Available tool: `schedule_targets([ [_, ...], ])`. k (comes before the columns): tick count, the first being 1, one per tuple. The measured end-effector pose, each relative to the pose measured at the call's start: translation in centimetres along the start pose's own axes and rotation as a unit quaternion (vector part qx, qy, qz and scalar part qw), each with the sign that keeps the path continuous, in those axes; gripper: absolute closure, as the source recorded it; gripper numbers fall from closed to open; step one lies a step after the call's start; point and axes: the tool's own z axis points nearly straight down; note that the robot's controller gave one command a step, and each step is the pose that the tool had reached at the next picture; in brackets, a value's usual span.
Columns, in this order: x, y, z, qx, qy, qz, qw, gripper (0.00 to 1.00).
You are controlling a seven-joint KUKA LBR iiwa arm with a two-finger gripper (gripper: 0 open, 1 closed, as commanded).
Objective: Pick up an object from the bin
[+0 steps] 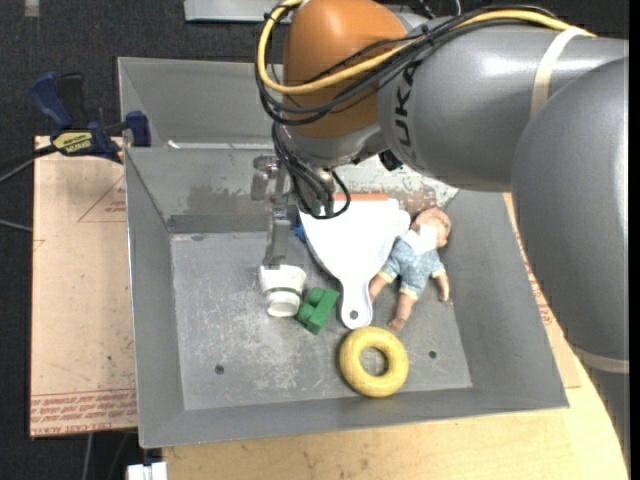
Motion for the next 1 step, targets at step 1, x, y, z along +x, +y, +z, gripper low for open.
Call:
schedule_targets([
  [1,-0.11,-0.10,-0.55,-0.001,-0.0036,0.002,1.0000,0.00],
])
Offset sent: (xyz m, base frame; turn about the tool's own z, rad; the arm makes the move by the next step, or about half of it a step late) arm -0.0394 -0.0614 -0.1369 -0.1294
